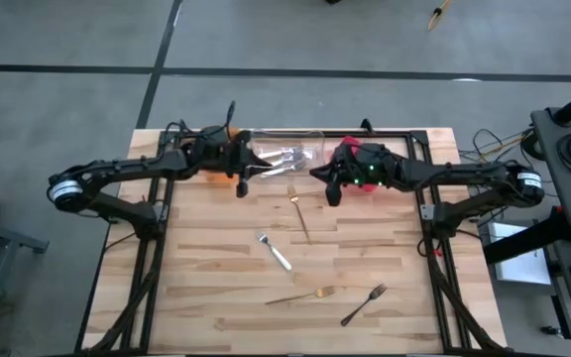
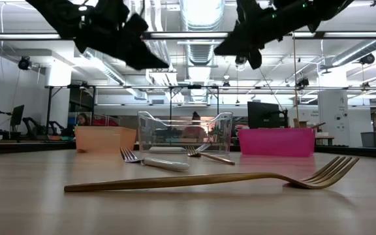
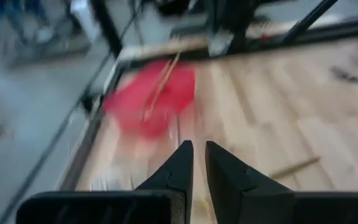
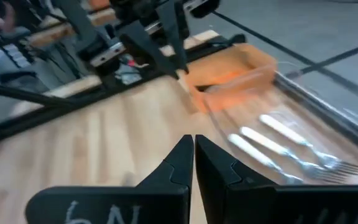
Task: Sort silverware by color (type)
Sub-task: Put the gold fork into the red bin
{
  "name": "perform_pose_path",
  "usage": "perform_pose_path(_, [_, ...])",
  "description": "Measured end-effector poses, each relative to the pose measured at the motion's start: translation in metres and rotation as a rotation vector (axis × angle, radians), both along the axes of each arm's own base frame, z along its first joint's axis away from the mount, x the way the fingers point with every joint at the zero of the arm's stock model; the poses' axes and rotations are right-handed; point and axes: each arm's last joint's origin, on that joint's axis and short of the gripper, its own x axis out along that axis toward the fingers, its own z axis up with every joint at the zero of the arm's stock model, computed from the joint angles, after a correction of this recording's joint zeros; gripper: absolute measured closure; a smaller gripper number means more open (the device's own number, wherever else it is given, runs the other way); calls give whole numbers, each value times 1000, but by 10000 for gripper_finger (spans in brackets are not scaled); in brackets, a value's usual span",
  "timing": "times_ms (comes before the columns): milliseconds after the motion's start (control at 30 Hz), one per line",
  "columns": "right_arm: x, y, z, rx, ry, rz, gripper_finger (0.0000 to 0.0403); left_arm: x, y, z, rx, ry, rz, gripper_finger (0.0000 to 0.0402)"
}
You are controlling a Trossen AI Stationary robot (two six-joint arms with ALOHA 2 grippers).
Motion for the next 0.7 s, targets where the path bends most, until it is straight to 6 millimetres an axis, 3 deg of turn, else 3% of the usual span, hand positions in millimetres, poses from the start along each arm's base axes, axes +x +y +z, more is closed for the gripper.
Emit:
perform_pose_path(233, [7, 21, 15, 129, -68, 35, 394, -12, -5, 25, 91, -108, -32, 380])
perform_pose_path(467, [12, 34, 27, 276, -109, 42, 394, -25, -9, 43, 193, -157, 58, 381])
perform_pose_path(700, [14, 44, 53, 353, -138, 60, 394, -33, -13, 50, 196, -156, 67, 381])
